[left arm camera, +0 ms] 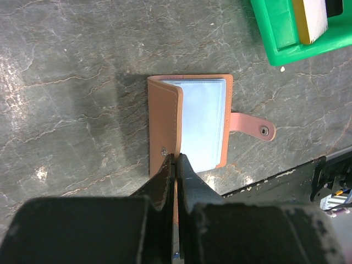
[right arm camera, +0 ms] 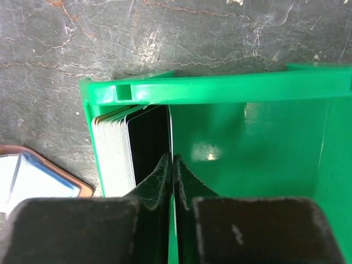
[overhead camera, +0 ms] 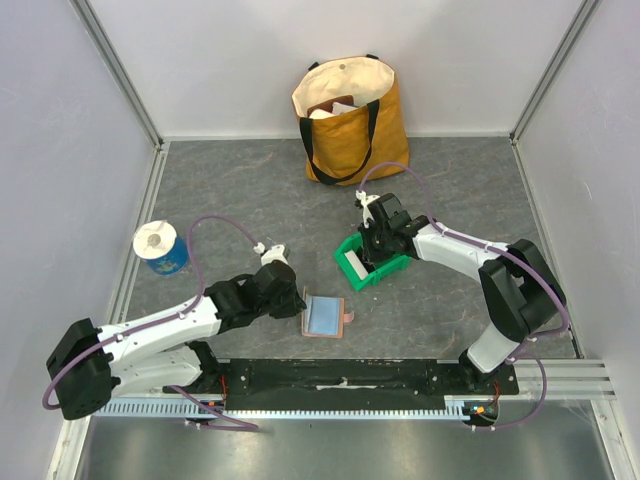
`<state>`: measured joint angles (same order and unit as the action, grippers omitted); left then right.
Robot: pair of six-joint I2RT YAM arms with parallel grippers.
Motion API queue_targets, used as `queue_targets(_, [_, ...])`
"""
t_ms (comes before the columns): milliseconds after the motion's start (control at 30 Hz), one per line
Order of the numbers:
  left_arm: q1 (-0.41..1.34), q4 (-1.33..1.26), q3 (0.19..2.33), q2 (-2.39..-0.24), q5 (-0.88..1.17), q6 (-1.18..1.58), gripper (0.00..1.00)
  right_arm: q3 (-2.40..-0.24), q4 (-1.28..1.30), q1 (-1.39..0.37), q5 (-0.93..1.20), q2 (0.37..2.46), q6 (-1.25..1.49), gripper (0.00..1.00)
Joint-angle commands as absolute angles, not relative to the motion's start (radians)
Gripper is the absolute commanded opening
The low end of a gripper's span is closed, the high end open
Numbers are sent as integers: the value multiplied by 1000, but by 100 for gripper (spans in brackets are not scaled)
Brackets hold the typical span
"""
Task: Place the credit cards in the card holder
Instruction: Pick up the credit card from the storage box.
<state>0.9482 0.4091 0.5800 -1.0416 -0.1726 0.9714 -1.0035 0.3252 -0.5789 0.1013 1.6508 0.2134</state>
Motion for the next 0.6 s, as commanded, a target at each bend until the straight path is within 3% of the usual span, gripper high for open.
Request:
queue_targets(0, [942,400,554,-1022,-173,989,2,-997,322,-583,83,1634,206,3])
queue_targets(33, [942,405,552,-1022,-173,989,2,-1003,325,-583,62,1628,203,0])
queue_targets(567, [936,388,463,-983,-184,1032,2,-1092,423,-583,-150,1366,221,0])
